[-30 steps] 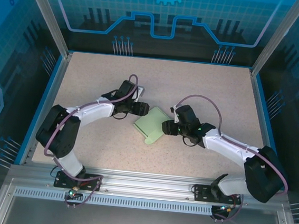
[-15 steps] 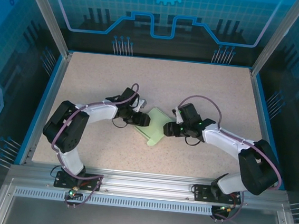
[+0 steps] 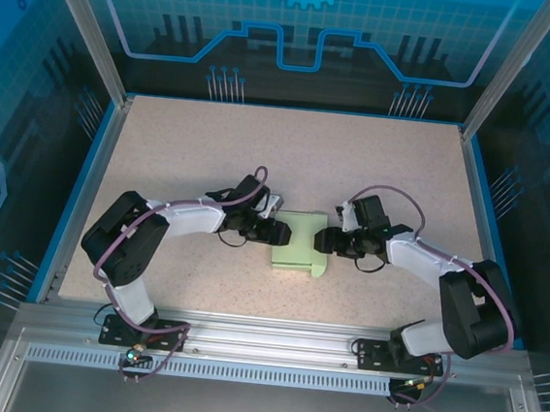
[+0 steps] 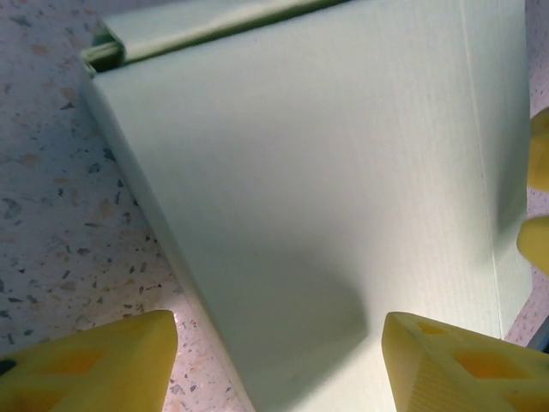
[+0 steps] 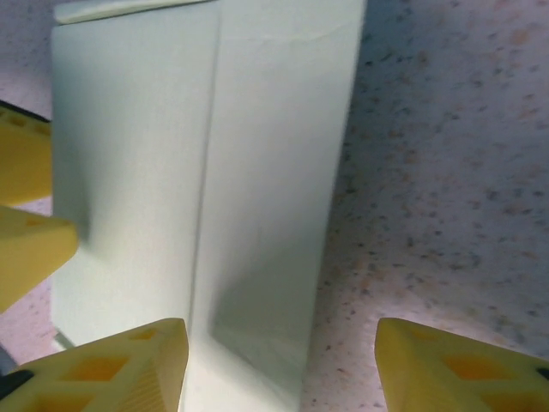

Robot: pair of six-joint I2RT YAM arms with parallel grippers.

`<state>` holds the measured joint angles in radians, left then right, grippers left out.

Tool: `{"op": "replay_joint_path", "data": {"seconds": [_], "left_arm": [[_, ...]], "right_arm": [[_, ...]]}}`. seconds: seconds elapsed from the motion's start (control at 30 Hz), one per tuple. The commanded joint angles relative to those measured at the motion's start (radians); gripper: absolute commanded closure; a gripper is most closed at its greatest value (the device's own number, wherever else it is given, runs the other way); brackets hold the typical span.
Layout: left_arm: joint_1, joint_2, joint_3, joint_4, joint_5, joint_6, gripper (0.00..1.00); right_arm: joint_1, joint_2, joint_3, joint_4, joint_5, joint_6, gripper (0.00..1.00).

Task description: Fold the paper box

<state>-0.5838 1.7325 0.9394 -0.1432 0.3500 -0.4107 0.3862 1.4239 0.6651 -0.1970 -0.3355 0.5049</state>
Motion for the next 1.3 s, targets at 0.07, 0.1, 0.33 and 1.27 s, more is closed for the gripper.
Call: {"op": "replay_joint_path", "data": {"seconds": [0.07, 0.1, 0.33, 1.27], "left_arm": [[0.002, -0.028, -0.037, 0.037, -0.02, -0.04, 0.42], [0.002, -0.03, -0.042, 0.041, -0.021, -0.043, 0.44], [0.001, -0.019, -0.068, 0.075, -0.017, -0.079, 0.55], [0.038, 0.059, -0.016, 0.108, 0.006, -0.09, 0.56]], "right_arm": [[0.009, 0.062, -0.022, 0.152, -0.113, 0.052, 0.41], [0.01, 0.073, -0.026, 0.174, -0.126, 0.06, 0.42], [0.02, 0.125, -0.042, 0.305, -0.19, 0.121, 0.48], [0.028, 0.021, -0.043, 0.388, -0.211, 0.203, 0.62]]}}
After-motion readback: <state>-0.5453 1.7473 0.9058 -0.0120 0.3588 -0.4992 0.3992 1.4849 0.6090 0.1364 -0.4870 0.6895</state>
